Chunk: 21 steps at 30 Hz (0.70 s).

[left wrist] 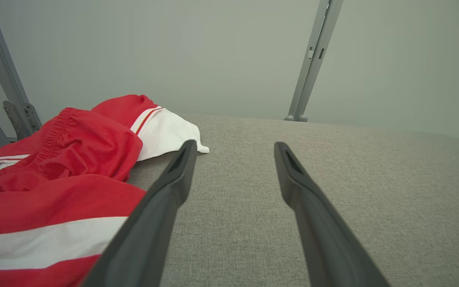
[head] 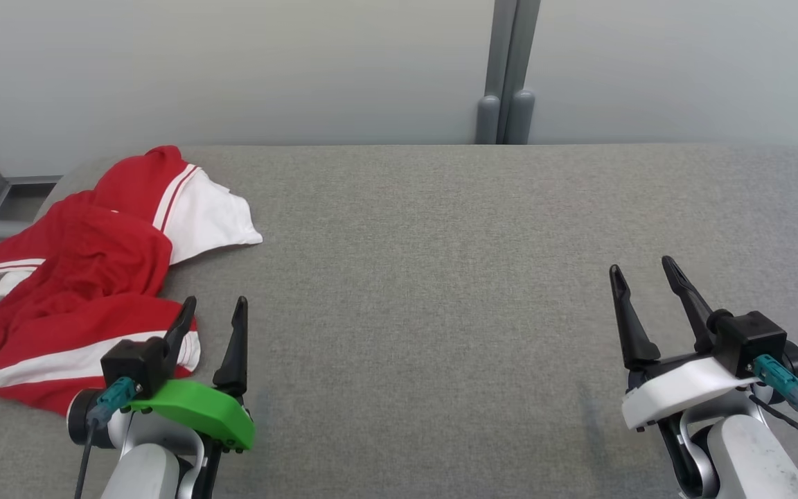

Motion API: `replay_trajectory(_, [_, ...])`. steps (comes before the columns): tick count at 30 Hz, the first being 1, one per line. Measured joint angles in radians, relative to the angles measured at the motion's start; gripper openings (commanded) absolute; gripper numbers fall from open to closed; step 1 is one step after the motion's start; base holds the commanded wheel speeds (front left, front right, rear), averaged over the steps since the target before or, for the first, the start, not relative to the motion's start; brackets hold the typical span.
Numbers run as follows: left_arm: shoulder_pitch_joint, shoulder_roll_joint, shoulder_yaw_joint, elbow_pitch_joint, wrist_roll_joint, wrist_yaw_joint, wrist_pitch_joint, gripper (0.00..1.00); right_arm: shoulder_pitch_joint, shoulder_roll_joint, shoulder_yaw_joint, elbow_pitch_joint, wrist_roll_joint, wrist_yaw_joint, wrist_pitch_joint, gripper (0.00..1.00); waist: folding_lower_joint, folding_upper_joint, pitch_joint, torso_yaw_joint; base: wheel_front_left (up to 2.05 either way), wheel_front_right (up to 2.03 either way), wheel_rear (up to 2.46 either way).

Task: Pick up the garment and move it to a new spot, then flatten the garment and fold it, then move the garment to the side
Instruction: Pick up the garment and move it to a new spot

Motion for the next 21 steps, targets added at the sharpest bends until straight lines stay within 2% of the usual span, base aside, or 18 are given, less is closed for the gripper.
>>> replay_trajectory(9, [0.030, -0.002, -0.018, -0.027, 0.000, 0.009, -0.002, 1.00, 0.024, 0.002, -0.009, -0.015, 0.000, -0.002, 0.000, 1.00, 0.0000, 0.0000, -0.004, -0.044, 0.00, 0.00, 0.00])
replay_trajectory(21, [0.064, -0.003, -0.016, -0.053, 0.000, 0.041, -0.009, 1.00, 0.055, 0.012, -0.013, -0.019, 0.001, -0.010, 0.000, 1.00, 0.0000, 0.0000, 0.004, -0.049, 0.00, 0.00, 0.00])
